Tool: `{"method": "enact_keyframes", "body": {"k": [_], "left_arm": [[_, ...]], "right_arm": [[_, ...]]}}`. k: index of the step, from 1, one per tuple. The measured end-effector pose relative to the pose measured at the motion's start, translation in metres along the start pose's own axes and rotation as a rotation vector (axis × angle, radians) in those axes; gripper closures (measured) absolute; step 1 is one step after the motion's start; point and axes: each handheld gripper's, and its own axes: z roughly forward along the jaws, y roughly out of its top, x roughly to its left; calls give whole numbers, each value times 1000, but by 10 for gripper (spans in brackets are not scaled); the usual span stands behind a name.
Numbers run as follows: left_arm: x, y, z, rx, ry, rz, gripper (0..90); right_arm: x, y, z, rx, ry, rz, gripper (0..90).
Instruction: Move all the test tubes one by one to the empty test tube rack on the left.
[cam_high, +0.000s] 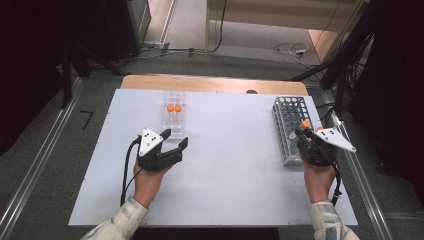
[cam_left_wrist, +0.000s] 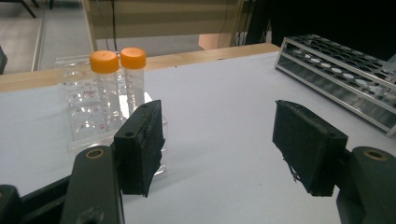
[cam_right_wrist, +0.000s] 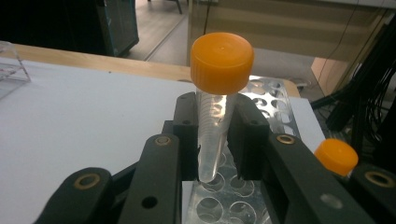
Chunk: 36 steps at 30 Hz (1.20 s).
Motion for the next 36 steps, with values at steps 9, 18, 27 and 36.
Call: {"method": "enact_keyframes", "body": {"k": [9, 18, 27, 36], "left_arm": [[-2, 0, -1, -5, -7, 2, 330], [-6, 0, 0, -2, -22, 7, 330], [-14, 0, -1, -4, -47, 10, 330], [-40, 6, -6, -31, -146, 29, 331]], "right_arm": [[25, 9, -15, -32, 99, -45, 724], [56, 0, -10, 12, 200, -104, 723], [85, -12, -2, 59, 299, -134, 724], [128, -19, 2, 99, 419, -182, 724]]}}
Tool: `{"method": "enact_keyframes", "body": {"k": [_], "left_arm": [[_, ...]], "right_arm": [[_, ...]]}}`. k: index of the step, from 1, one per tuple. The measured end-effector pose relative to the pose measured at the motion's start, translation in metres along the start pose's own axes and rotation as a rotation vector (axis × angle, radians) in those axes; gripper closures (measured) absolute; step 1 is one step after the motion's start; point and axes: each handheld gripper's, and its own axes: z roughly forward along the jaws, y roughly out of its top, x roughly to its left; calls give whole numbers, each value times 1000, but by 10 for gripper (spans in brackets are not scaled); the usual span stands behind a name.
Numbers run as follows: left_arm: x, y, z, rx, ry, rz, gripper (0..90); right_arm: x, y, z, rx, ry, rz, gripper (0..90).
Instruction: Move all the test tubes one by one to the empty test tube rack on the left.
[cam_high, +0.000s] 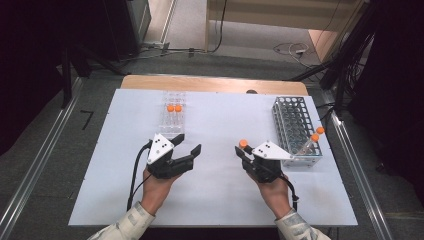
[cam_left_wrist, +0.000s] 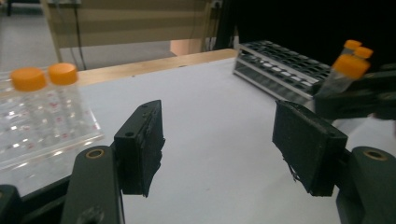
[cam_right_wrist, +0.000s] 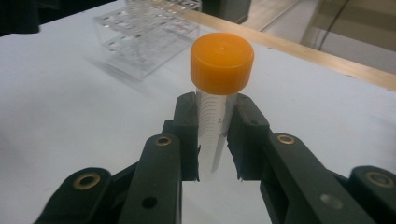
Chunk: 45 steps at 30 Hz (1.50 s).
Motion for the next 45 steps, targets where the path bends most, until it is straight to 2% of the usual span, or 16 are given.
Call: {"method": "enact_keyframes", "body": {"k": [6, 11, 20, 33, 41, 45], "left_arm": [[-19, 4, 3, 6, -80, 32, 343], [-28, 4, 6, 9, -125, 55, 413], [-35, -1, 14, 32, -168, 90, 567], [-36, -4, 18, 47, -162, 110, 676], [-35, -4, 17, 42, -156, 106, 694], [-32, -2, 15, 30, -149, 93, 694]], "right_arm": [[21, 1, 10, 15, 60, -39, 724], [36, 2, 17, 27, 101, -67, 724], [50, 3, 23, 31, 136, -82, 724], [51, 5, 20, 25, 156, -80, 724], [51, 5, 20, 25, 163, -73, 714], [46, 5, 19, 22, 181, -63, 546]]}}
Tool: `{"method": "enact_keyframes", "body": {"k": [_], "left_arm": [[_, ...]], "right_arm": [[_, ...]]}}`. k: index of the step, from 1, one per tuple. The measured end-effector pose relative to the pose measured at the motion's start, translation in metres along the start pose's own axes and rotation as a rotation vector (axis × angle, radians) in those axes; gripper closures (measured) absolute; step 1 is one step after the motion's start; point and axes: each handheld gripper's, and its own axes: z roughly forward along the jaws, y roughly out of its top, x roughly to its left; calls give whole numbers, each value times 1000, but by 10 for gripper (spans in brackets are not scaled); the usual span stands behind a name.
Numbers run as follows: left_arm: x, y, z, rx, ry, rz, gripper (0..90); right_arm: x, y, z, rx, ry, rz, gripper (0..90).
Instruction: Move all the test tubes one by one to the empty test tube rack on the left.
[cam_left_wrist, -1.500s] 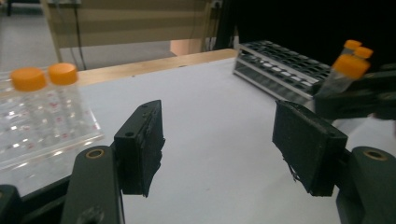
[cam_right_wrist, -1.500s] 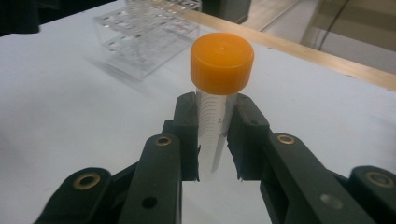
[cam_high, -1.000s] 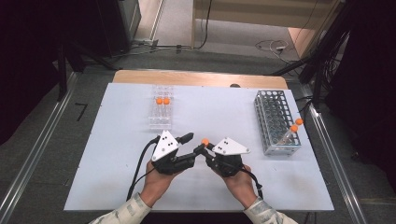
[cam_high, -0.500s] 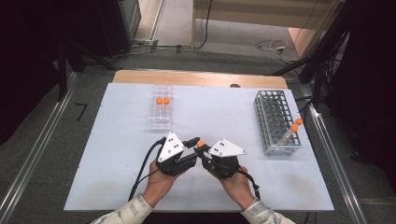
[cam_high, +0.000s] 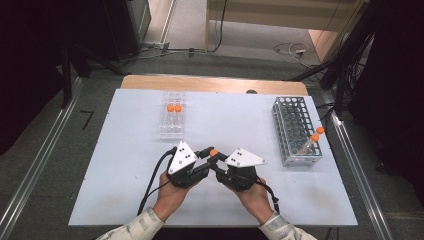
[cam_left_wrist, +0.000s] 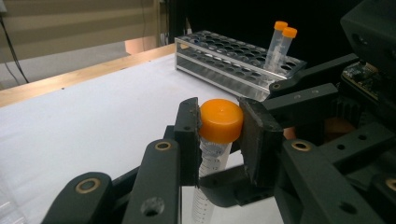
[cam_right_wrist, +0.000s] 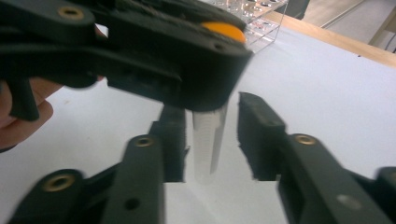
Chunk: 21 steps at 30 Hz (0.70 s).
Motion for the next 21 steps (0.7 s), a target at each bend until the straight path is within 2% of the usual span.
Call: {"method": "enact_keyframes", "body": {"k": [3, 7, 12, 17, 21], "left_arm": [[6, 1, -2, -3, 10, -22, 694], [13, 2, -4, -16, 29, -50, 695], [24, 5, -9, -33, 55, -81, 695], [36, 9, -15, -53, 90, -108, 695], [48, 14, -19, -74, 129, -124, 695]], "right_arm": [[-7, -1, -2, 2, 6, 20, 400], [-19, -3, -9, -1, -2, 52, 336], [-34, -8, -21, -8, -37, 65, 315], [-52, -17, -35, -14, -81, 111, 313], [-62, -24, -43, -10, -103, 125, 308]]}}
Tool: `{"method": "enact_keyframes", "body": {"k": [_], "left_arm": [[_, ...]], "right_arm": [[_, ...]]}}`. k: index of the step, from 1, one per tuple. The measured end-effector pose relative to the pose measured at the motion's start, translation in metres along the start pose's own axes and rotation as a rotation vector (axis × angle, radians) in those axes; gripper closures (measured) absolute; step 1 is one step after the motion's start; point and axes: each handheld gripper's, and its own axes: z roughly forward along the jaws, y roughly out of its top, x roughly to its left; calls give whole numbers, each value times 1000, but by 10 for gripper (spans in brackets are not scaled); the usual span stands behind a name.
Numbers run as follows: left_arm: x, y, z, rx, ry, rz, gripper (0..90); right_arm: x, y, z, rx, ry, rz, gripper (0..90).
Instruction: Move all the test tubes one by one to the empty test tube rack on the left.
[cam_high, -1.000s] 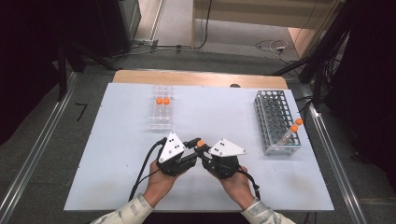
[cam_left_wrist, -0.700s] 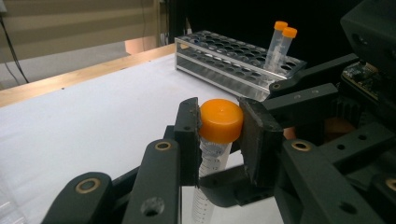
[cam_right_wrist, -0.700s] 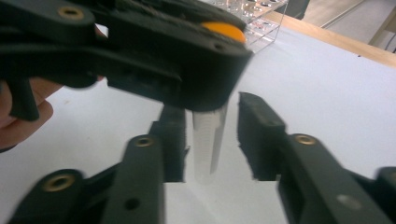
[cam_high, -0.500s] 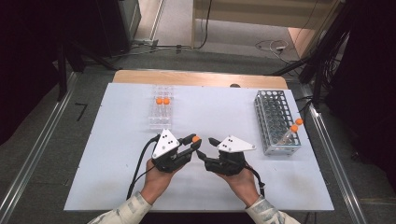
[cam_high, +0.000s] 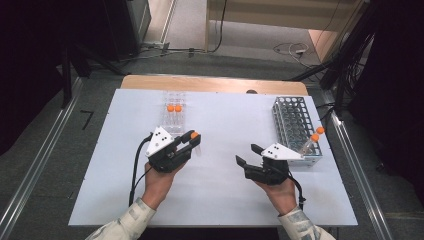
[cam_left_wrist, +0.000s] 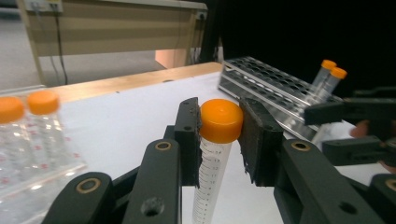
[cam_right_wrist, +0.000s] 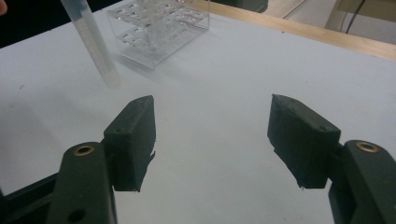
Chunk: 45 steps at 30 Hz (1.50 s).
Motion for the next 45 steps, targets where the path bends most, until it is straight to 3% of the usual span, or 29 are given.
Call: {"method": "enact_keyframes", "body": {"k": [13, 26, 45], "left_arm": [[28, 15, 7, -30, 94, -30, 695], [46, 25, 16, -53, 144, -51, 695], [61, 35, 24, -60, 223, -36, 695]], "right_arm": [[-19, -15, -14, 18, -43, 22, 304], [-19, -15, -13, 22, -49, 22, 304], [-19, -16, -13, 22, -48, 21, 305]]}}
